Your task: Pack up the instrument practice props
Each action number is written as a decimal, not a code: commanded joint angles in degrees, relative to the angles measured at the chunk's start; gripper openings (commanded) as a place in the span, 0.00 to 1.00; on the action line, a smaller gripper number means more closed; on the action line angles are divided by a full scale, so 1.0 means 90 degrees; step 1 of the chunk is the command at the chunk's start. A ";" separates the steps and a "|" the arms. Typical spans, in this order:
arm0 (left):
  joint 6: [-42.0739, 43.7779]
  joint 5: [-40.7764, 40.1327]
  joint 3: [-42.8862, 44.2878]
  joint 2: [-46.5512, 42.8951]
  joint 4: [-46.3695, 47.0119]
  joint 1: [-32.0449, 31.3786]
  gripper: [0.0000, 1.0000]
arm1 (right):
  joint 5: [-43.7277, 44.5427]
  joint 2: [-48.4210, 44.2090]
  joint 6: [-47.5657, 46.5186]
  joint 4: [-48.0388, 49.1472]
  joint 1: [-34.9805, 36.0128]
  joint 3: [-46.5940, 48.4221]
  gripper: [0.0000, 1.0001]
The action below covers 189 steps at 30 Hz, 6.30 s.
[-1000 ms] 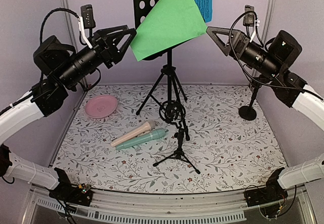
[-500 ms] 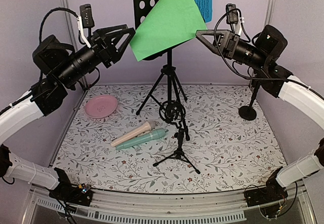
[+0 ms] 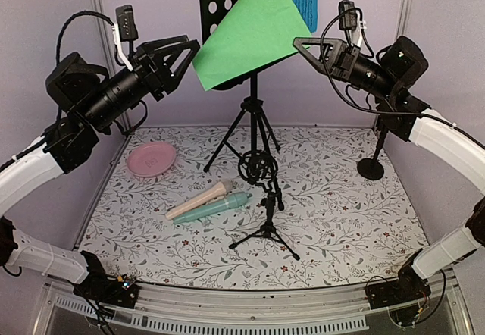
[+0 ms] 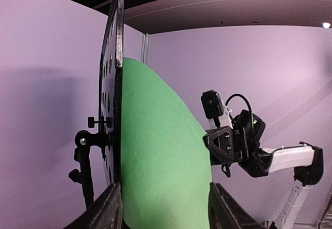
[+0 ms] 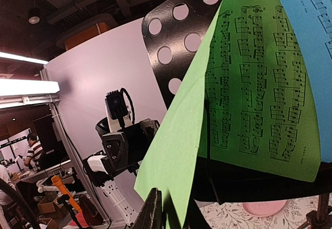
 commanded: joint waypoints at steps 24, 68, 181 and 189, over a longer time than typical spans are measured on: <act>0.0051 -0.0227 0.0172 0.0069 -0.0203 0.0203 0.58 | -0.0778 0.0577 0.0311 0.0316 -0.0029 0.1848 0.00; 0.0007 -0.0246 0.0388 0.1038 -0.0291 0.0556 0.10 | -0.0848 0.1613 0.0792 0.0237 0.0263 0.4687 0.01; 0.0143 -0.0698 -0.0149 0.0282 0.0070 0.0655 0.99 | 0.4192 0.2308 0.0726 -0.5602 -0.2152 -0.0815 0.57; 0.0154 -0.0710 -0.0183 0.0233 0.0088 0.0674 0.99 | 0.4059 0.2338 0.0584 -0.5527 -0.2164 -0.0656 0.59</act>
